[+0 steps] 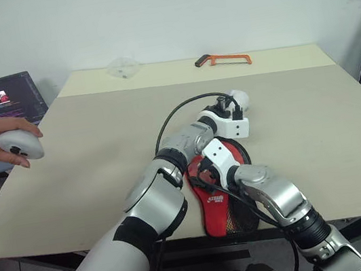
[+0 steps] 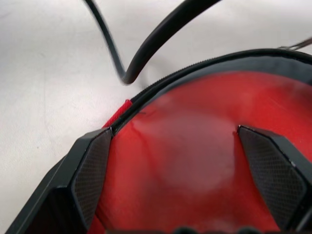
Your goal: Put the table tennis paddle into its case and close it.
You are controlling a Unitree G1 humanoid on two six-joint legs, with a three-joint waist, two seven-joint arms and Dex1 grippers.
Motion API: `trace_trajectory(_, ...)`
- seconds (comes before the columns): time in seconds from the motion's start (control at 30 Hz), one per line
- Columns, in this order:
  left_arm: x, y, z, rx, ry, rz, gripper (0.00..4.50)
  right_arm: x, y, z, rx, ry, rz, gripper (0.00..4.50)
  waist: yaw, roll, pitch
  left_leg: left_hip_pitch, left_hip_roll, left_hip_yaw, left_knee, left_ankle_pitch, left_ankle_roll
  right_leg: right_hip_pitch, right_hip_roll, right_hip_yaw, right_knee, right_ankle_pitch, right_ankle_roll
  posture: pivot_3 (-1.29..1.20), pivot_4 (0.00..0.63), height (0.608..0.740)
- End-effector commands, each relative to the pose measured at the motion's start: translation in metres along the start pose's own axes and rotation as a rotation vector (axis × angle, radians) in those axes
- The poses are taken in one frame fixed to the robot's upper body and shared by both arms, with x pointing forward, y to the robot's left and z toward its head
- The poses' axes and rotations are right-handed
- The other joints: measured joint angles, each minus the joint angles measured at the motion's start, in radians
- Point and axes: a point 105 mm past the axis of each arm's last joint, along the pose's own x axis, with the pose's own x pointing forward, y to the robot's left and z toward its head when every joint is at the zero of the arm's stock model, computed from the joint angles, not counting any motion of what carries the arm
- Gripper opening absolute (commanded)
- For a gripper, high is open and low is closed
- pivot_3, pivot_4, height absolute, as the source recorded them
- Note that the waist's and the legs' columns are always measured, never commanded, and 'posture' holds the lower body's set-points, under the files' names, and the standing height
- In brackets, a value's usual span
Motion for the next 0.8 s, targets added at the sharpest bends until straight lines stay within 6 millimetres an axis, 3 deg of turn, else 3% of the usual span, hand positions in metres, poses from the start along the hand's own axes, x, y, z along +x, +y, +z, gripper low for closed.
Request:
trace_trajectory(0.03, 0.016, 0.017, 0.073, 0.02, -0.265, 0.068, 0.68, 0.009, 0.021, -0.053, 0.063, 0.226, 0.077, 4.5, 0.0, 0.0, -0.001, 0.0, 0.0, 0.0, 0.0, 0.0, 0.0, 0.0, 0.0, 0.0, 0.0, 0.0, 0.0, 0.0, 0.15, 0.74)
trace_trajectory(0.17, 0.013, 0.004, 0.08, 0.053, -0.309, 0.019, 0.68, 0.01, 0.021, -0.053, 0.056, 0.227, 0.081, 4.5, 0.0, 0.002, -0.01, 0.0, 0.0, 0.0, -0.003, 0.0, 0.0, 0.001, 0.0, 0.0, -0.004, 0.0, 0.0, 0.0, 0.15, 0.74)
trace_trajectory(0.37, 0.012, -0.011, 0.052, -0.09, -0.157, -0.09, 0.68, 0.012, 0.021, -0.052, 0.052, 0.224, 0.082, 4.5, 0.0, 0.005, -0.015, 0.001, 0.0, 0.0, -0.003, -0.001, -0.002, 0.001, 0.0, 0.0, -0.005, 0.0, 0.0, 0.0, 0.15, 0.74)
trace_trajectory(0.43, 0.01, -0.012, 0.044, -0.153, -0.124, -0.111, 1.39, 0.013, 0.018, -0.053, 0.053, 0.224, 0.075, 4.5, -0.001, 0.005, -0.015, 0.001, 0.0, 0.0, -0.004, -0.001, -0.002, 0.002, 0.0, 0.0, -0.005, 0.0, 0.0, 0.0, 0.15, 0.74)
trace_trajectory(0.6, 0.003, -0.016, 0.042, -0.089, -0.18, -0.147, 3.07, 0.015, 0.007, -0.052, 0.055, 0.224, 0.051, 4.5, -0.005, 0.005, -0.016, 0.004, 0.0, 0.001, -0.004, -0.001, -0.002, 0.003, 0.0, 0.0, -0.005, 0.0, 0.0, 0.0, 0.15, 0.74)
trace_trajectory(0.73, 0.0, -0.008, 0.038, -0.067, -0.217, -0.135, 4.46, 0.016, -0.006, -0.05, 0.05, 0.221, 0.031, 4.5, -0.005, 0.005, -0.02, 0.01, 0.0, 0.0, -0.006, -0.001, -0.002, 0.008, 0.0, 0.001, -0.005, 0.0, 0.0, 0.0, 0.15, 0.74)
trace_trajectory(0.8, -0.003, -0.004, 0.033, -0.087, -0.219, -0.144, 4.46, 0.016, -0.016, -0.05, 0.049, 0.22, 0.013, 4.5, -0.006, 0.005, -0.02, 0.012, 0.0, 0.0, -0.006, -0.003, -0.005, 0.008, 0.0, 0.001, -0.005, 0.0, -0.001, 0.0, 0.15, 0.74)
